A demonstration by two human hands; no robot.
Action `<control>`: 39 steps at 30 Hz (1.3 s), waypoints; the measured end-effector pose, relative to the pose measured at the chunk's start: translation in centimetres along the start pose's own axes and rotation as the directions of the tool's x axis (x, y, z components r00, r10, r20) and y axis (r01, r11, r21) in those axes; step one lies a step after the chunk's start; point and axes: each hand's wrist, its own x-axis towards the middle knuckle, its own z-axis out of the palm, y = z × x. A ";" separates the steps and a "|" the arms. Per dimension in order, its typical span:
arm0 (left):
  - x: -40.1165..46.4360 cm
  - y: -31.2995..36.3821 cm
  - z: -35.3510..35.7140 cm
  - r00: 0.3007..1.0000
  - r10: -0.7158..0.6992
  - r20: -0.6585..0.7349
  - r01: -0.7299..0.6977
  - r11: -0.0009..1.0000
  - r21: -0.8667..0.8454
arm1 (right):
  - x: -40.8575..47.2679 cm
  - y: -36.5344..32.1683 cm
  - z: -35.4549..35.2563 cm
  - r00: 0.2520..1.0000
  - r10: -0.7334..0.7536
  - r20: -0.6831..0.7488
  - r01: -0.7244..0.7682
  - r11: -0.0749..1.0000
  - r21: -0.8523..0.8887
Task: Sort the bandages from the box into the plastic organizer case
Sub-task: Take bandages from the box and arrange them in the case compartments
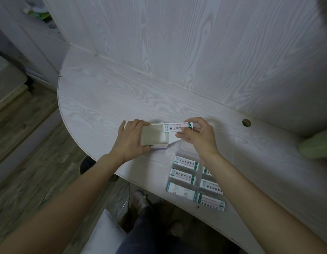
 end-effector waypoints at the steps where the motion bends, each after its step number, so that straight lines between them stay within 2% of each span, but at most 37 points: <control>1: 0.3 0.0 0.0 0.999 -0.029 0.029 0.028 1.000 0.013 | -0.1 0.1 -0.1 1.000 0.009 -0.005 -0.009 1.000 -0.007; 3: 0.8 0.0 -0.2 0.996 -0.062 0.062 0.057 0.995 0.078 | -0.2 0.2 -0.3 0.999 0.028 -0.017 -0.028 0.999 -0.030; 9: 1.1 0.6 -0.8 0.991 -0.045 0.123 0.012 0.968 0.252 | -0.6 0.6 -1.1 0.996 0.058 -0.064 -0.065 0.992 -0.105; 12: 0.6 1.9 -1.0 0.991 0.108 -0.079 -0.094 0.981 0.168 | -1.2 0.7 -1.8 0.995 0.058 -0.080 -0.068 0.991 -0.117; 14: 0.0 3.4 -1.0 0.949 0.219 -0.229 -0.217 0.976 0.035 | -1.8 0.9 -2.5 0.994 0.065 -0.090 -0.074 0.992 -0.103; 15: -0.3 4.5 -0.9 0.937 0.252 -0.243 -0.266 0.964 -0.026 | -2.1 1.1 -2.8 0.993 0.070 -0.093 -0.079 0.992 -0.095; 17: -0.9 6.7 -0.2 0.951 0.257 -0.170 -0.280 0.951 -0.129 | -2.9 1.5 -3.5 0.993 0.076 -0.095 -0.085 0.992 -0.092; 21: -1.6 9.7 1.0 0.994 0.062 0.091 -0.021 0.917 -0.398 | -4.3 2.7 -5.0 0.992 0.074 -0.105 -0.082 0.994 -0.072; 24: -1.7 10.8 1.9 0.986 0.017 0.168 0.066 0.878 -0.473 | -5.1 3.6 -6.4 0.993 0.046 -0.113 -0.062 0.988 -0.141; 30: -2.3 13.4 4.5 0.967 0.041 0.253 0.079 0.891 -0.448 | -6.3 5.8 -10.4 0.986 -0.023 -0.165 -0.043 0.922 -0.385; 36: -2.6 15.6 7.6 0.943 0.018 0.333 0.088 0.950 -0.301 | -7.7 8.1 -13.4 0.987 -0.038 -0.154 -0.058 0.816 -0.576; 39: -2.9 16.4 8.5 0.940 0.033 0.340 0.050 0.972 -0.231 | -7.5 9.2 -13.9 0.987 -0.050 -0.151 -0.065 0.741 -0.668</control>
